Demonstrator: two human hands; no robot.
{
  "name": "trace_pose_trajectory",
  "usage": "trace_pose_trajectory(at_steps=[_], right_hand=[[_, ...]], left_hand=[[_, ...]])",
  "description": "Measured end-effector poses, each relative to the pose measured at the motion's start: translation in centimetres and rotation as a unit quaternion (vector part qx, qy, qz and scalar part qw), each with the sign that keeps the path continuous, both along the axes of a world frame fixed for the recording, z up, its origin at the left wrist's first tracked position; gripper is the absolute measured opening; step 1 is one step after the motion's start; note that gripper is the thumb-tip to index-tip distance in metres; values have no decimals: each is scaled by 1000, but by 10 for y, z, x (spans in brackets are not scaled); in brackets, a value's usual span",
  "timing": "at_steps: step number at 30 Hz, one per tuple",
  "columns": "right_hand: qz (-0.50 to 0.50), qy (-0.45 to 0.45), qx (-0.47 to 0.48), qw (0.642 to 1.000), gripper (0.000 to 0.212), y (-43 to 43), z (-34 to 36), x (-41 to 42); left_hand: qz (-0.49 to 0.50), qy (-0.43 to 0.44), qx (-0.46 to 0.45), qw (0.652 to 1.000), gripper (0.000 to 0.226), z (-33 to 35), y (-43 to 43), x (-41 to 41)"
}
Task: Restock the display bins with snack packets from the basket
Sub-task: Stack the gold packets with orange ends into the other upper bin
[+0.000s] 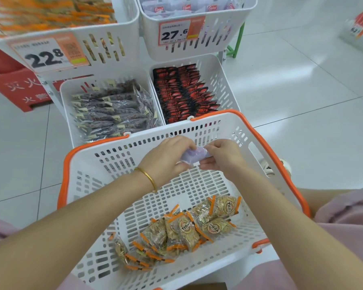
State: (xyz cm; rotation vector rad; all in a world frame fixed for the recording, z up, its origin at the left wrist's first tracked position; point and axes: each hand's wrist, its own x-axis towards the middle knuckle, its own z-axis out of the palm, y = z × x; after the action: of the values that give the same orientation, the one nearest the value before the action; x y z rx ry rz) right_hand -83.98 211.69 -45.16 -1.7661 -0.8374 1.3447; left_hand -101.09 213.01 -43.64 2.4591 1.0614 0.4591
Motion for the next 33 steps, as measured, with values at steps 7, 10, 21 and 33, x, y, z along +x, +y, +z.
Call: trace_pose_trajectory(at_steps=[7, 10, 21, 33], right_hand=[[123, 70, 123, 982, 23, -9, 15, 2], [130, 65, 138, 980, 12, -7, 16, 0], [72, 238, 111, 962, 22, -2, 19, -3], [80, 47, 215, 972, 30, 5, 42, -5]], left_hand=[[152, -223, -273, 923, 9, 24, 14, -4], [179, -254, -307, 899, 7, 25, 19, -7], [257, -352, -383, 815, 17, 26, 17, 5], [240, -383, -352, 820, 28, 49, 25, 8]])
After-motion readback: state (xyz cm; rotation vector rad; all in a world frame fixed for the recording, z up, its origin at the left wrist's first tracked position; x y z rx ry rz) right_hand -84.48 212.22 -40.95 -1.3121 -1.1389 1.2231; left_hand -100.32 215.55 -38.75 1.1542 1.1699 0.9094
